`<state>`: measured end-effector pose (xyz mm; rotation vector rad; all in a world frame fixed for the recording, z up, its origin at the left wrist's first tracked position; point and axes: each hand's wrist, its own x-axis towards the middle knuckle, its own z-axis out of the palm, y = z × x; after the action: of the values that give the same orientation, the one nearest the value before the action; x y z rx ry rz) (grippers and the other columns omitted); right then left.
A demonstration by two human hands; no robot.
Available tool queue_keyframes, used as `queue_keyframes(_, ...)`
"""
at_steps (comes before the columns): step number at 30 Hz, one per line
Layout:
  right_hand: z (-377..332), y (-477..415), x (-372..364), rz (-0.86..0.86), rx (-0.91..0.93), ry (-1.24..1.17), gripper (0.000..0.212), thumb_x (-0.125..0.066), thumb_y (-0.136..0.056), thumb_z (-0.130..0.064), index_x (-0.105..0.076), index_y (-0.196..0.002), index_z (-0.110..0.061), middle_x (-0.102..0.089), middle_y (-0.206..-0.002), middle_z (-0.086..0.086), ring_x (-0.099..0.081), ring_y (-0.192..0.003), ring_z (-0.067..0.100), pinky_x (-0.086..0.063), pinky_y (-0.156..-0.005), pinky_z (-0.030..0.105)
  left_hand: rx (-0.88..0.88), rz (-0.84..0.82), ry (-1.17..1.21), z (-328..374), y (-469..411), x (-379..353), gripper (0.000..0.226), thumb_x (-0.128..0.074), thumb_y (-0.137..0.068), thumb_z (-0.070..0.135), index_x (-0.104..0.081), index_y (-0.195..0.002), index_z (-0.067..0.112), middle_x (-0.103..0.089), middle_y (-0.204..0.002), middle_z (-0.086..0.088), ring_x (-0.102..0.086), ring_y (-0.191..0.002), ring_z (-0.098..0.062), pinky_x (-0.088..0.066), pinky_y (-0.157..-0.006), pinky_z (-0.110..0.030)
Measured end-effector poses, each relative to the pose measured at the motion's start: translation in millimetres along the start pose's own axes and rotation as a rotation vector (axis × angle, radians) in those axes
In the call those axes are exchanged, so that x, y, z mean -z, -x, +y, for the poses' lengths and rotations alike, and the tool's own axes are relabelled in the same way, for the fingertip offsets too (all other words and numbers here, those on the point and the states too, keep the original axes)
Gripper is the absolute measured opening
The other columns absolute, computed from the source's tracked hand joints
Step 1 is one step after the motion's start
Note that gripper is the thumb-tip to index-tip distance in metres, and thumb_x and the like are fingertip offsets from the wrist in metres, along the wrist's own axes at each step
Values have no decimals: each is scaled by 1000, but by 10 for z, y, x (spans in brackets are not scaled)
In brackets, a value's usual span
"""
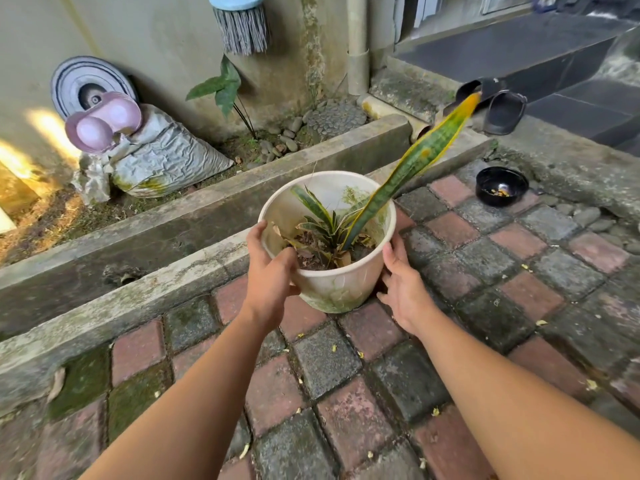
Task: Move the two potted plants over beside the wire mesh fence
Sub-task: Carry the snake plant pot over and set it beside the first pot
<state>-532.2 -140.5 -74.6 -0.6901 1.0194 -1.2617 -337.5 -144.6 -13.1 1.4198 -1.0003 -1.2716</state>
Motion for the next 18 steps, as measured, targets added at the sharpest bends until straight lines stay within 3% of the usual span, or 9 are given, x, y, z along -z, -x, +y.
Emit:
queue_keyframes(3, 108, 22, 71, -8, 4, 41, 118, -77, -55, -81, -20, -156, -61, -33, -170, -17, -28, -156, 20, -11, -120, 66, -6, -65, -21, -24, -83, 123, 64, -45, -89, 7, -42, -142, 42, -63, -145, -18, -66, -89, -24, -60, -53, -34)
queue_keyframes(4, 148, 34, 96, 4, 10, 57, 127, -79, -46, -87, -19, -155, -61, -30, -171, -19, -28, -154, 17, -13, -118, 66, -10, -93, -19, -43, -99, 164, 63, -46, -86, 11, -44, -139, 45, -62, -148, -15, -68, -96, -25, -63, -61, -38)
queue_keyframes(6, 200, 58, 141, 15, 10, 85, 140, -77, -33, -95, -18, -156, -61, -29, -172, -20, -27, -155, 21, -12, -117, 75, -19, -181, 11, -90, -78, 213, 64, -52, -83, 21, -44, -139, 50, -56, -156, -5, -63, -129, -30, -61, -86, -55)
queue_keyframes(8, 205, 93, 163, 20, 2, 119, 144, -76, -31, -97, -17, -158, -58, -29, -171, -18, -27, -156, 23, -14, -118, 78, -8, -269, 60, -142, -39, 217, 81, -63, -78, 25, -34, -150, 52, -46, -164, -2, -50, -146, -32, -58, -91, -63)
queue_keyframes(10, 177, 137, 152, 16, 18, 157, 146, -75, -34, -97, -15, -160, -55, -30, -167, -21, -29, -148, 15, -21, -119, 64, 2, -311, 105, -167, -37, 197, 100, -72, -74, 22, -24, -157, 48, -43, -167, -4, -48, -148, -34, -60, -91, -68)
queue_keyframes(12, 149, 175, 127, 22, 71, 195, 131, -71, -40, -98, -19, -155, -63, -33, -160, -24, -30, -144, 11, -25, -115, 49, 3, -353, 115, -147, -42, 196, 102, -72, -75, 13, -21, -159, 41, -44, -166, -6, -50, -146, -35, -63, -87, -63)
queue_keyframes(15, 43, 249, 63, 86, 140, 257, 98, -66, -54, -98, -26, -140, -77, -36, -160, -22, -39, -146, 11, -24, -128, 50, -45, -403, 27, 7, -14, 185, 99, -81, -67, 0, -31, -141, 43, -50, -148, 0, -59, -122, -25, -67, -68, -46)
queue_keyframes(18, -300, 395, -172, 107, 192, 261, 113, -70, -63, -88, -18, -158, -56, -43, -141, -30, -48, -131, -3, -39, -123, 42, -125, -304, -65, 341, 190, 202, 78, -73, -86, -17, -32, -133, 29, -57, -123, 3, -63, -99, -18, -67, -55, -36)
